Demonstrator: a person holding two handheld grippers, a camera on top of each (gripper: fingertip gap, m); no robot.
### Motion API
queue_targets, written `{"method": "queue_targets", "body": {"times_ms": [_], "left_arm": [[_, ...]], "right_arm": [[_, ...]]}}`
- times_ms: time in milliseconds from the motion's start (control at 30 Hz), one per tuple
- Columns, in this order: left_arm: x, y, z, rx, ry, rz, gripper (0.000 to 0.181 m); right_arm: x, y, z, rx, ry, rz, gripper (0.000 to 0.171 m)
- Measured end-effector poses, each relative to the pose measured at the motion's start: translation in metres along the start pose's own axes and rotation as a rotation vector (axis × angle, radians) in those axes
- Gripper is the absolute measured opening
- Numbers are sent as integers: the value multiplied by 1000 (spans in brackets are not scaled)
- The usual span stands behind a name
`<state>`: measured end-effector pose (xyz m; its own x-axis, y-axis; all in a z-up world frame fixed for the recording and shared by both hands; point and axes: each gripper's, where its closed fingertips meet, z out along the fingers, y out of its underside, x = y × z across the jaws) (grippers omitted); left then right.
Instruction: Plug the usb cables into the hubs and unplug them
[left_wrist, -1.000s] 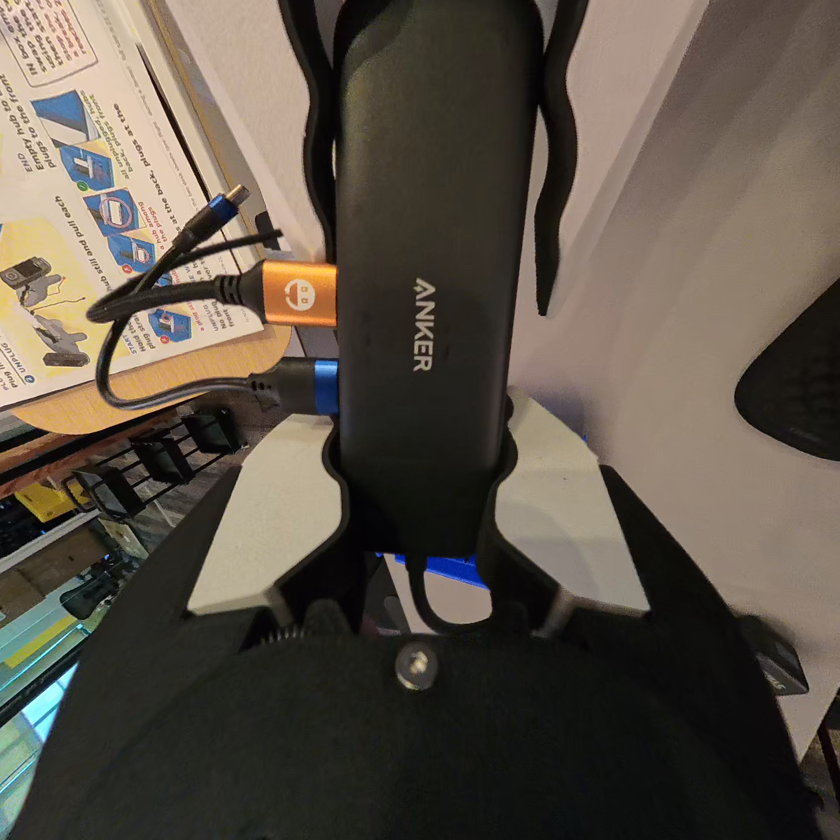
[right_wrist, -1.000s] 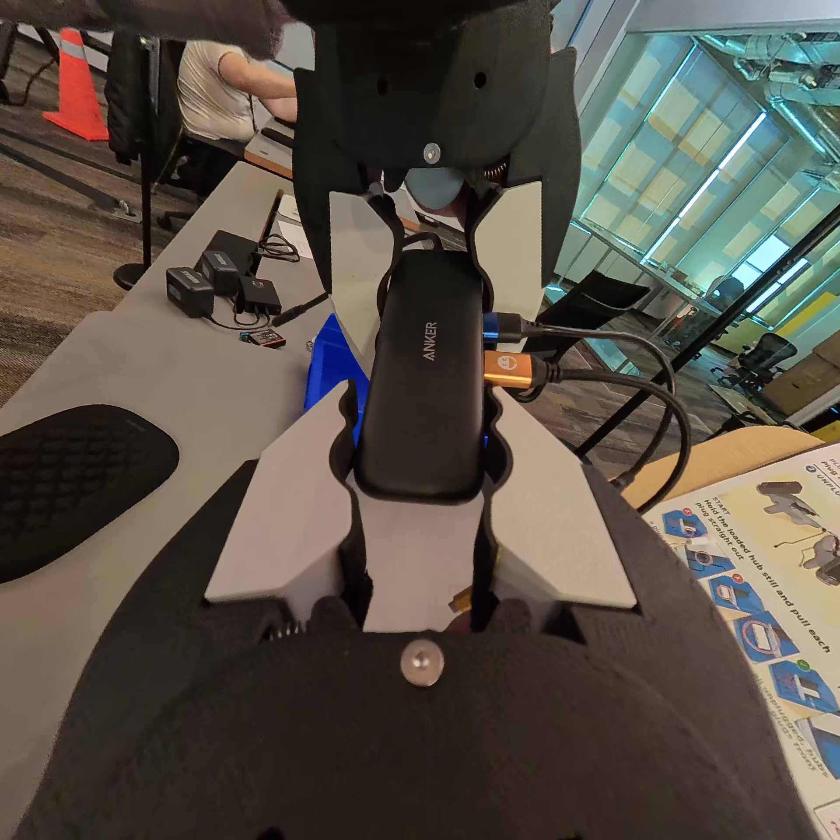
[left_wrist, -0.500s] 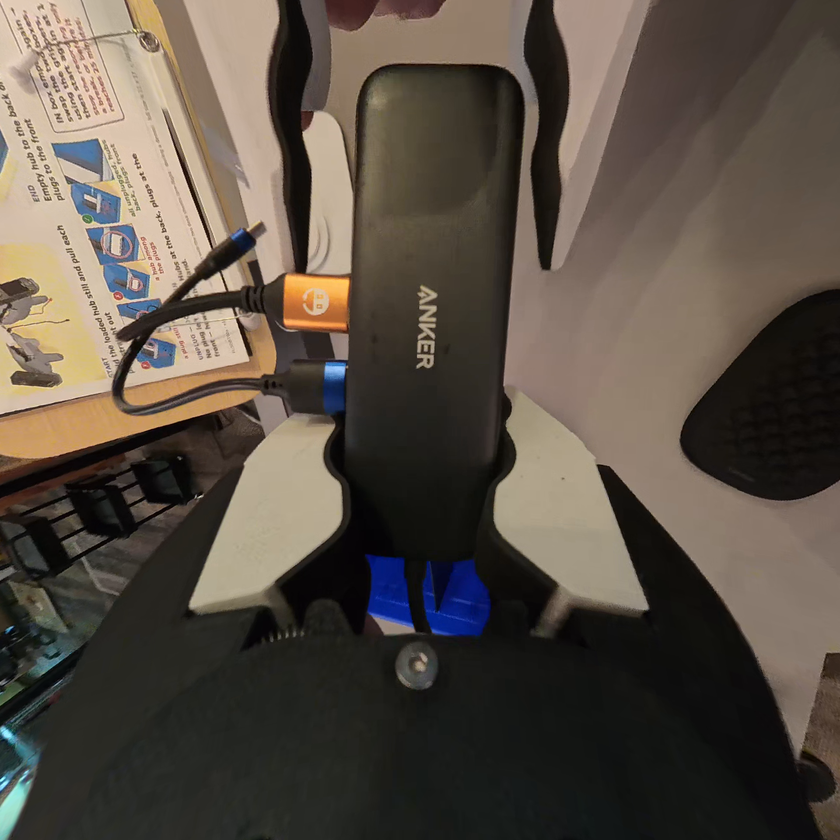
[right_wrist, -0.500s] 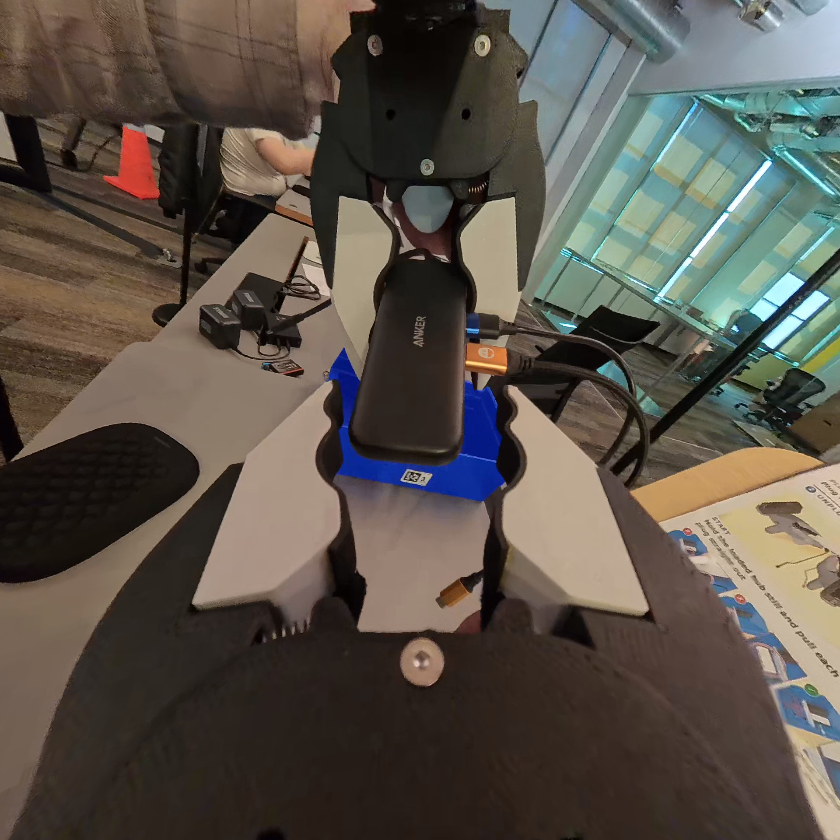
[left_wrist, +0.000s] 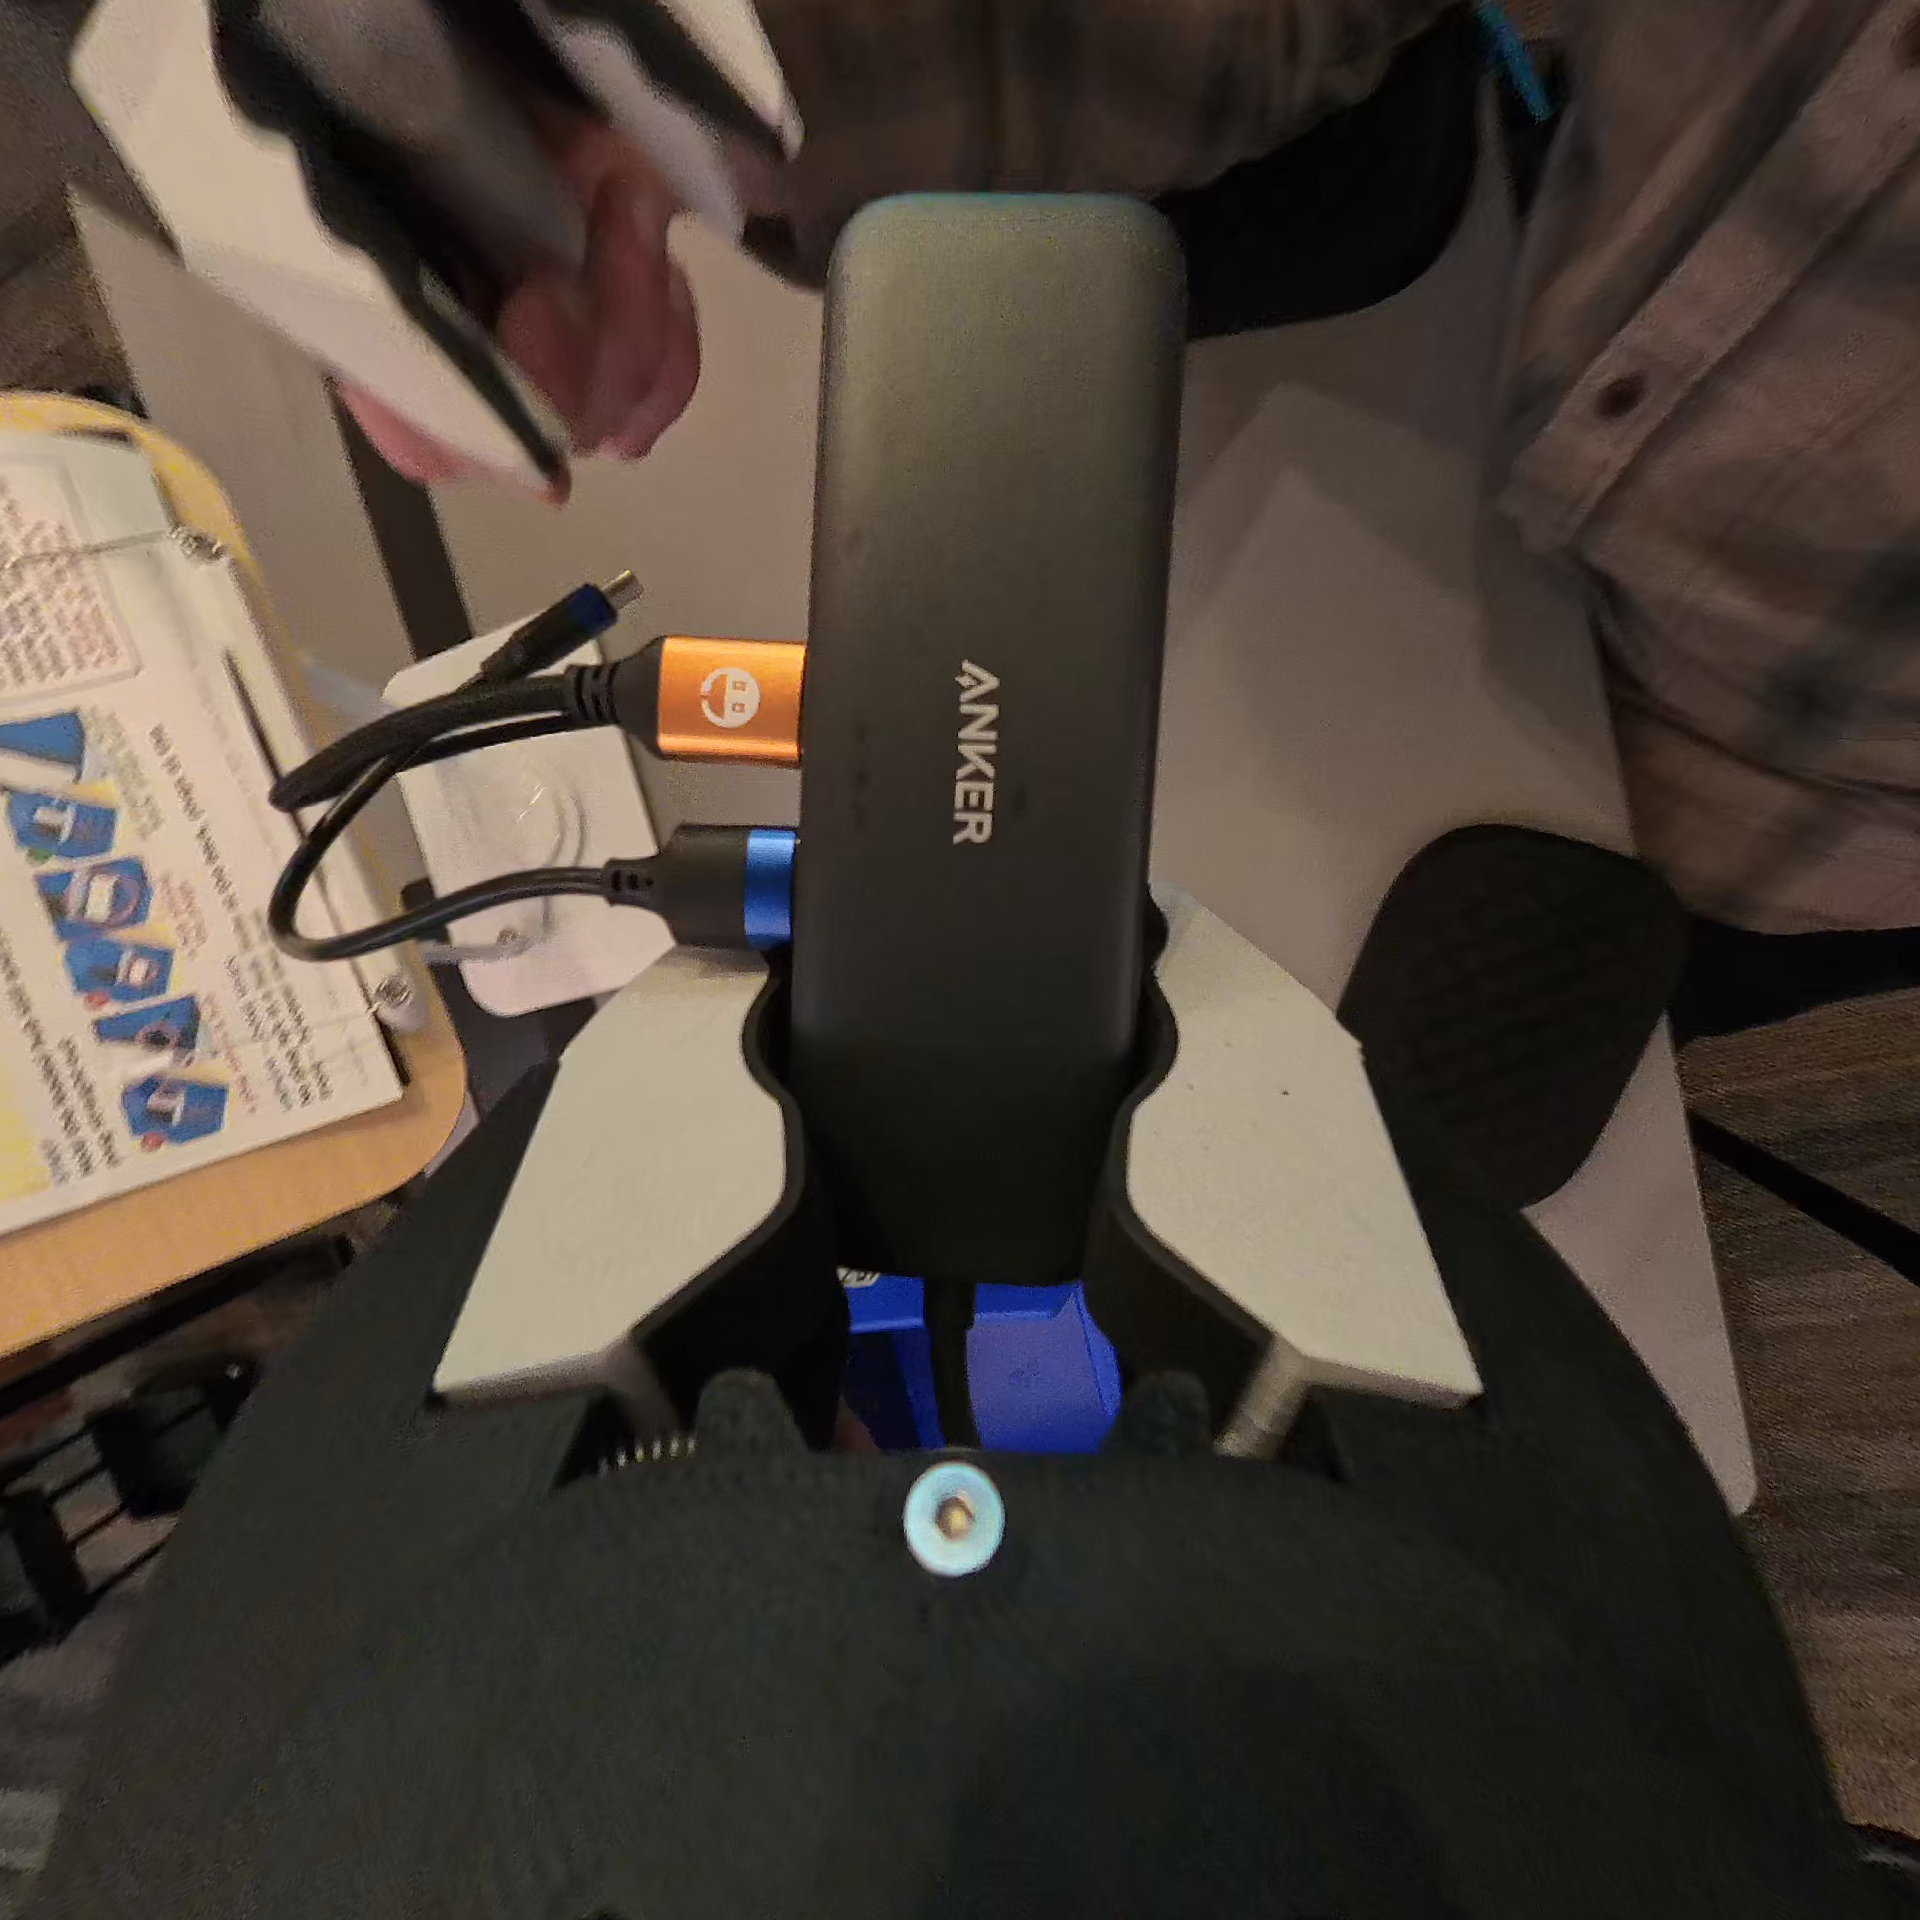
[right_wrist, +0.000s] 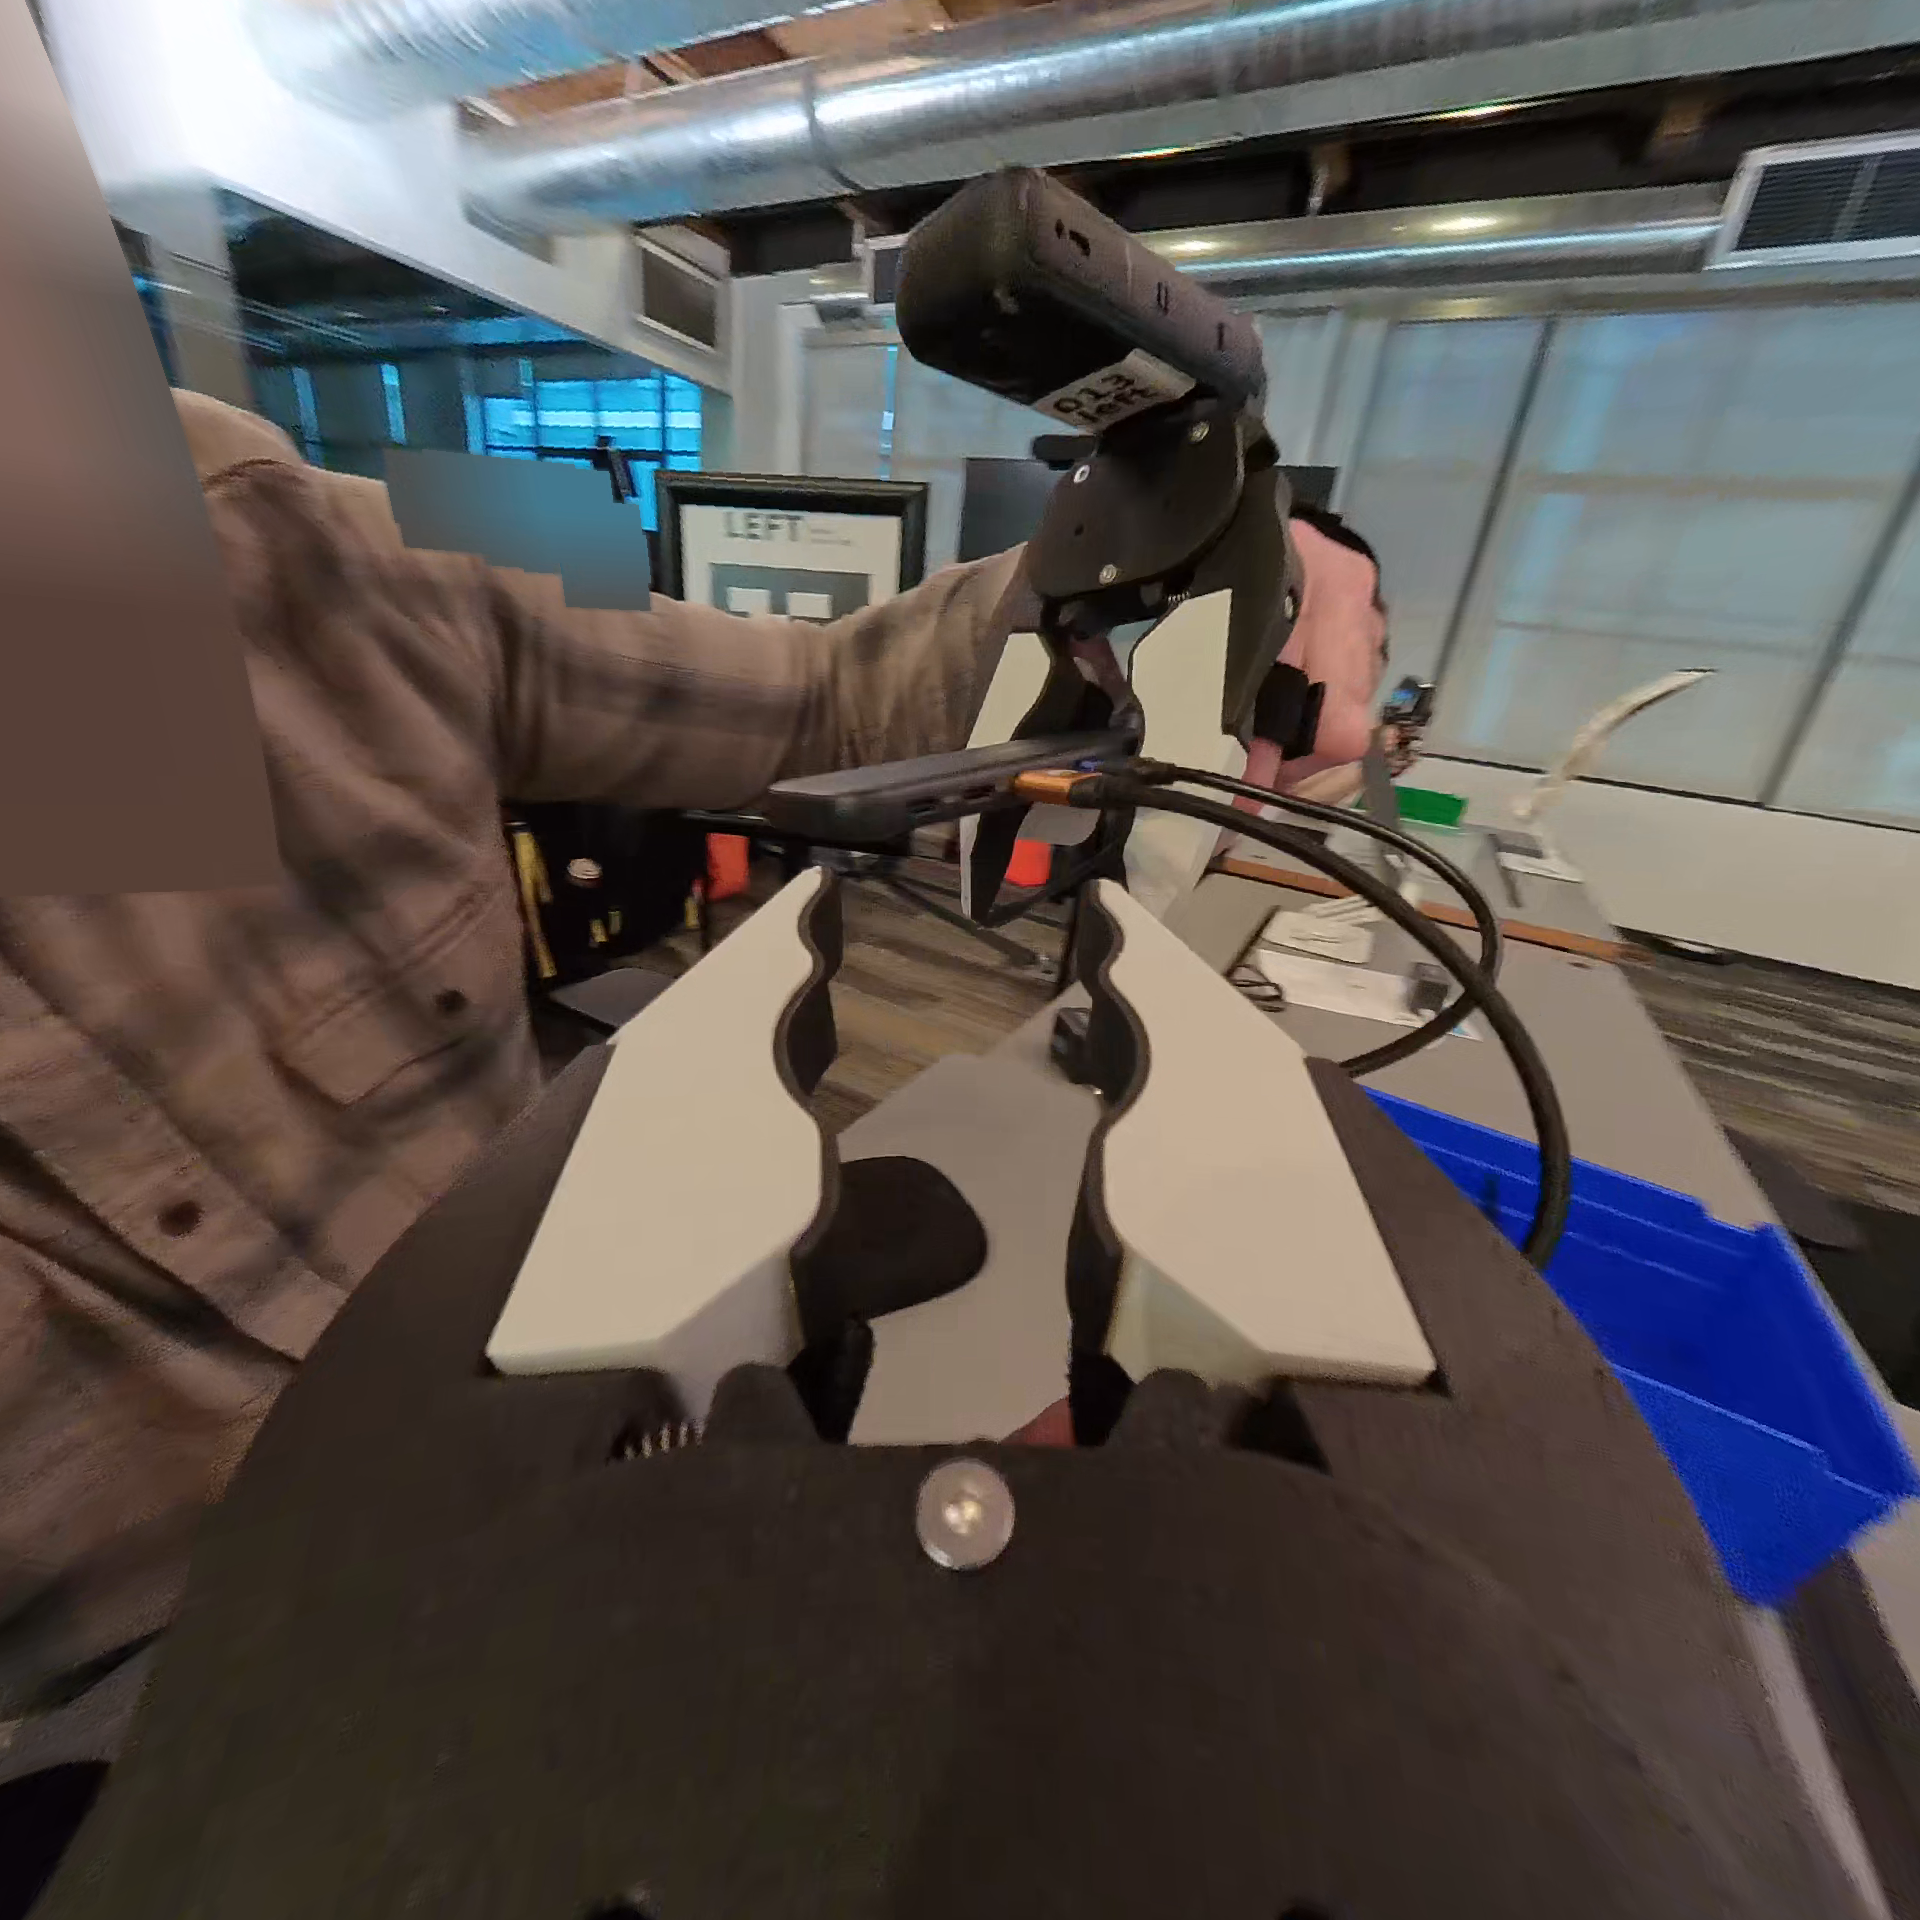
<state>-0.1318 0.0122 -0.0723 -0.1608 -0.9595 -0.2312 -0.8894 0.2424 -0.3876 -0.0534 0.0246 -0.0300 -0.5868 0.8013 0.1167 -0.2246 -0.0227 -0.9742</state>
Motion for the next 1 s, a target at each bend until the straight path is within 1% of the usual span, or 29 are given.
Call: {"method": "queue_targets", "body": {"times_ms": [133,267,333,433,600,700,767,900,1000], "left_arm": [[18,-15,9,22,65,46,60],[30,-20,19,36,126,61,60],[33,-21,22,39,147,63,60],[37,-22,27,45,186,67,60],[46,-30,32,57,243,92,60],[49,-33,35,55,262,107,59],[52,-33,38,40,279,116,59],[50,-33,40,19,267,129,59],[47,-33,39,13,240,134,59]], "right_arm": [[-9,12,20,-10,-106,46,43],[-16,14,32,24,-185,62,31],[-16,20,36,14,-196,56,31],[-21,23,39,22,-248,78,35],[-29,19,38,80,-347,126,21],[-36,20,40,82,-405,150,18],[-42,22,41,66,-433,149,19],[-47,19,36,77,-473,162,30],[-47,13,33,118,-482,175,24]]}}
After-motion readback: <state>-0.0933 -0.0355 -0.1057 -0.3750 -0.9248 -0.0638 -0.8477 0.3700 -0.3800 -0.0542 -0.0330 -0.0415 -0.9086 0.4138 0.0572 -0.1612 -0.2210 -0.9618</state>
